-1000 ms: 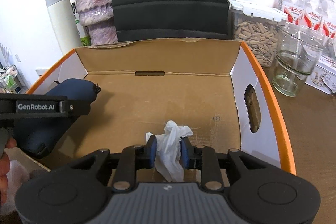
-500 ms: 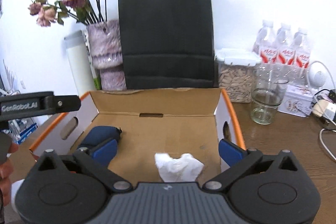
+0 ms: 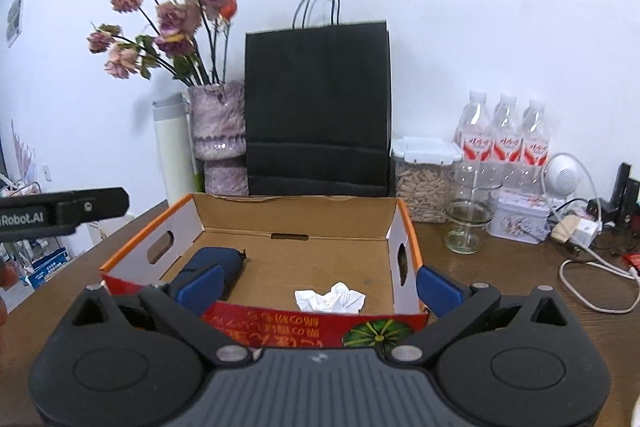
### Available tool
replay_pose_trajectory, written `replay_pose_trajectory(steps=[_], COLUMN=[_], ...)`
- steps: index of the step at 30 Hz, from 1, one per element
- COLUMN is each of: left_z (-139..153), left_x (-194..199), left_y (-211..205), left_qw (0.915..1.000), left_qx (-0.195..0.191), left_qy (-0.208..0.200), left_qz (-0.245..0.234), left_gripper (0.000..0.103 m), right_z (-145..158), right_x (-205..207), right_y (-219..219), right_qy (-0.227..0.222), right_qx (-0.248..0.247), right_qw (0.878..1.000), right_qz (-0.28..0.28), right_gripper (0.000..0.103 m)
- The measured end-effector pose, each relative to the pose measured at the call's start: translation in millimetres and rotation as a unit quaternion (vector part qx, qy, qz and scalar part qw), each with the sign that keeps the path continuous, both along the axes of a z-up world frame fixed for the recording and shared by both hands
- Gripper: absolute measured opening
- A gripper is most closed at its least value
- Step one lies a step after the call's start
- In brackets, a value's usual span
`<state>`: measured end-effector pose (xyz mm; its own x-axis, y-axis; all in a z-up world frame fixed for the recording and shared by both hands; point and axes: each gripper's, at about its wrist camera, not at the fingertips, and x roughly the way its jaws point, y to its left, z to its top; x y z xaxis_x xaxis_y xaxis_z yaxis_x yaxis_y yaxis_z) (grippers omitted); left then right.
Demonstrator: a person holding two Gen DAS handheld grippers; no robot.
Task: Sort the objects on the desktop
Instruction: 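Withdraw both tools from the box back over the table, then grasp the white cotton-swab container with the left tool while the right tool grasps the plush sheep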
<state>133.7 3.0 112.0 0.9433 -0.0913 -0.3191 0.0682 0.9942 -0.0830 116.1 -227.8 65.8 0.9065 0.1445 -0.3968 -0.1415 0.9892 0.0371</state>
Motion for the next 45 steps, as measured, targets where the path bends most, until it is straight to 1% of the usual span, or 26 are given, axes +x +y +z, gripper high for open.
replay_pose_trajectory(steps=[5,10,14,20,23,27,31,34,39,40,42,45], left_z=[-2.5,-13.5,-27.2,-47.2,-58.3,-70.7,-76.7,-80.0,-87.9,-89.6,-92.5,-97.7], left_x=[-27.2,-49.1,-58.8,-67.9,-70.7,-67.3,-61.2,-53.8,-35.5,-31.9,-22.4,-9.1], left_y=[11.9,24.1,32.6,46.4,52.6,57.7,62.3,60.3,54.4,53.8,53.3,51.8], left_qw=[0.9999,0.9997,0.9994,0.9988,0.9981,0.9959,0.9954,0.9943,0.9905,0.9899,0.9884,0.9859], left_qx=[0.008,0.022,0.034,0.042,0.05,0.072,0.073,0.081,0.105,0.105,0.104,0.107], left_qy=[-0.007,-0.012,0.0,0.022,0.033,0.052,0.062,0.07,0.088,0.093,0.106,0.122], left_qz=[0.002,0.002,0.006,0.014,0.011,0.017,0.013,0.002,-0.018,-0.022,-0.03,-0.041], left_gripper=[0.103,0.103,0.103,0.103,0.103,0.103,0.103,0.103,0.103,0.103,0.103,0.103], right_z=[-3.3,-14.1,-26.8,-48.6,-59.3,-70.9,-77.6,-80.7,-85.8,-86.3,-87.2,-89.0], right_x=[-34.7,-64.8,-81.9,-95.2,-99.8,-101.5,-98.1,-92.8,-84.6,-83.5,-80.3,-76.0], right_y=[-1.2,-5.6,-6.2,-2.2,1.9,8.4,15.4,18.0,17.6,16.8,16.2,13.1], right_qy=[-0.011,-0.014,0.001,0.032,0.049,0.069,0.085,0.094,0.108,0.109,0.113,0.12], right_qx=[-0.005,0.001,0.005,0.007,0.01,0.006,-0.004,-0.006,0.001,0.001,0.003,0.01], right_qw=[1.0,1.0,1.0,0.999,0.998,0.997,0.996,0.995,0.994,0.994,0.993,0.993], right_qz=[-0.003,-0.017,-0.025,-0.028,-0.026,-0.025,-0.027,-0.029,-0.027,-0.027,-0.024,-0.02], right_gripper=[0.103,0.103,0.103,0.103,0.103,0.103,0.103,0.103,0.101,0.1,0.095,0.093])
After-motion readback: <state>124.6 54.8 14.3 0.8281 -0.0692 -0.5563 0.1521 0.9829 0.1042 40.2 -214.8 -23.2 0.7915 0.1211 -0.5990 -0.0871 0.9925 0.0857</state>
